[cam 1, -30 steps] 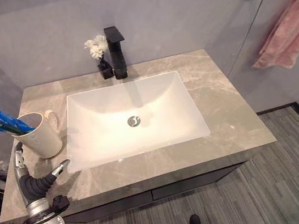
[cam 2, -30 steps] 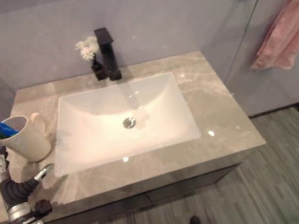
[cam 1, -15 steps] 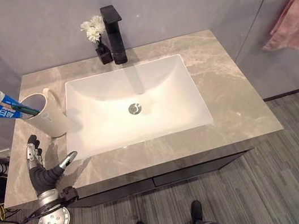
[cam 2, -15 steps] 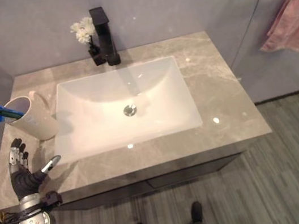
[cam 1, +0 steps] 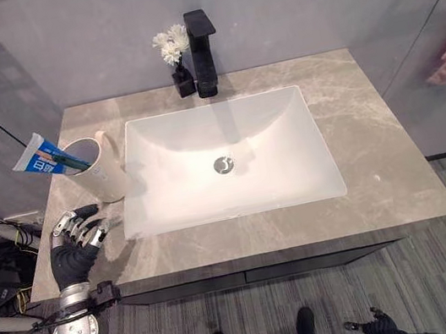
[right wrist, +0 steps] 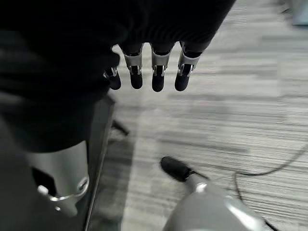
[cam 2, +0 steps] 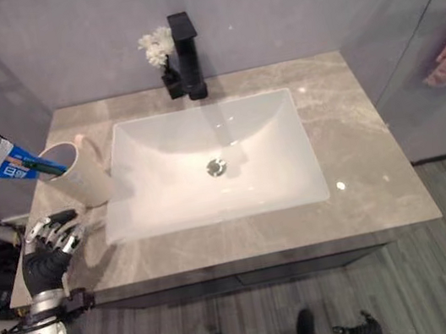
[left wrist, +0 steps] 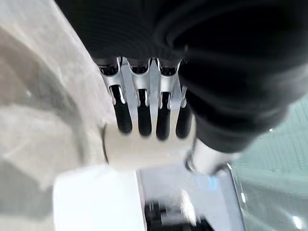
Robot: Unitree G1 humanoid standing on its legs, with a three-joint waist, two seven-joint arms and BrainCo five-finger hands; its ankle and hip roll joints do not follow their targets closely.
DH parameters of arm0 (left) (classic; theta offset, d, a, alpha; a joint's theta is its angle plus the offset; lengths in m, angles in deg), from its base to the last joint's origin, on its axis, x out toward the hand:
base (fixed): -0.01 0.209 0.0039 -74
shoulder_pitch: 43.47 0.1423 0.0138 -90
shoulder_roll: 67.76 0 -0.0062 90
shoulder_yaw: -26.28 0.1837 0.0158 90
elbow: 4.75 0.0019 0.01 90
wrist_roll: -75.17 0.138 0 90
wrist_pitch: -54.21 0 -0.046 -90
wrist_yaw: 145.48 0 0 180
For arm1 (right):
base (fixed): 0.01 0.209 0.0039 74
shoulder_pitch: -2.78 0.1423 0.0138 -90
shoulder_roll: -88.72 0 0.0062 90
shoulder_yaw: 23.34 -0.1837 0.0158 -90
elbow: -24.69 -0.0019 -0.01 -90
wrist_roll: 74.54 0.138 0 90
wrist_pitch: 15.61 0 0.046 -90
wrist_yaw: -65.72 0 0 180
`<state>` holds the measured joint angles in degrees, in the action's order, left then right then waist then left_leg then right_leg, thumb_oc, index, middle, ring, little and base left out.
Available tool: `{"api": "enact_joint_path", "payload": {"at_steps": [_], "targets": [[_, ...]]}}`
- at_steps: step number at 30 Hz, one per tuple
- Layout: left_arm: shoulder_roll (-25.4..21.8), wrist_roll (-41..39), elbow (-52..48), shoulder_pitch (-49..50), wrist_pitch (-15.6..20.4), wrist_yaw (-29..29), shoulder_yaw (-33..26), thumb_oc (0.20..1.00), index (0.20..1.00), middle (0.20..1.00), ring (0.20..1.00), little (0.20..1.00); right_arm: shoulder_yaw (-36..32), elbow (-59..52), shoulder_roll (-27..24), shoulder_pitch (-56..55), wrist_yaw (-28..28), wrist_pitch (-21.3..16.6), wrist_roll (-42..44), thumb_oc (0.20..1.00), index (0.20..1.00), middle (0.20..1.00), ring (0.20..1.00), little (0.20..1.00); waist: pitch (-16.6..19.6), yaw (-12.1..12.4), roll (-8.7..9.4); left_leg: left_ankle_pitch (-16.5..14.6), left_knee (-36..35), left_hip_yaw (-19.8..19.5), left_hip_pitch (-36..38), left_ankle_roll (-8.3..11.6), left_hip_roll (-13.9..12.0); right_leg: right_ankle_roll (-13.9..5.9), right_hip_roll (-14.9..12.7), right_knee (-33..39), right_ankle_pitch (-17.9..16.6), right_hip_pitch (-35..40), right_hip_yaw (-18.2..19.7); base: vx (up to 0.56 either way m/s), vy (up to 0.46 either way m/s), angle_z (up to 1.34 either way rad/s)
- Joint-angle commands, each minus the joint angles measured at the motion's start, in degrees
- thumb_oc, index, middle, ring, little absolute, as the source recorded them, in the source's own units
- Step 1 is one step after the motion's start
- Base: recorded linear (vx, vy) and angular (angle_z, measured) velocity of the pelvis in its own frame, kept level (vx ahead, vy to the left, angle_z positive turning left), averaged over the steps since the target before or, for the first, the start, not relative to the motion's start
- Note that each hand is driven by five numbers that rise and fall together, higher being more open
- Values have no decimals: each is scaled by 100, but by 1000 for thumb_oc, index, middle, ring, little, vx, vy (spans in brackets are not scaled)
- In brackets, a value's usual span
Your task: Put brush and paste in cup on sink, flatten towel.
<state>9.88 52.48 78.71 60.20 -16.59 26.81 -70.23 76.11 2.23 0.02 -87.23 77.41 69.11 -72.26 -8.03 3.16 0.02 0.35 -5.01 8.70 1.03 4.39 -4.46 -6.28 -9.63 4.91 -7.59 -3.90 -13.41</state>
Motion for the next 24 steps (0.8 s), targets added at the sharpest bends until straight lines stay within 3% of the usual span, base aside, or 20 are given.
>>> {"api": "enact_joint_path", "payload": {"at_steps": [1, 12, 24], "targets": [[-297, -386, -545, 139, 188, 339, -199, 200, 200, 200, 200, 200, 168, 64, 18, 79, -102, -21, -141, 1000, 1000, 1000, 1000, 1000, 80, 71, 173, 156, 1, -285, -287, -60, 54, -492, -404, -176, 172, 171, 221, 0, 0, 0], [-217, -696, -342, 140, 56, 445, -327, 200, 200, 200, 200, 200, 78, 464, -90, -154, -232, 142, -423, 1000, 1000, 1000, 1000, 1000, 11, 55, 61, 198, 1, -258, -370, -19, 15, -505, -385, -24, 84, 76, 274, -2, -4, -1], [-392, -690, 465, -699, -75, 165, 15, 200, 200, 200, 200, 200, 107, 94, -225, 181, -50, 92, -149, 1000, 1000, 1000, 1000, 1000, -204, -192, -44, 280, 1, -83, -739, 2, -12, -535, -351, 9, -64, -402, 465, 16, -8, -6]]}}
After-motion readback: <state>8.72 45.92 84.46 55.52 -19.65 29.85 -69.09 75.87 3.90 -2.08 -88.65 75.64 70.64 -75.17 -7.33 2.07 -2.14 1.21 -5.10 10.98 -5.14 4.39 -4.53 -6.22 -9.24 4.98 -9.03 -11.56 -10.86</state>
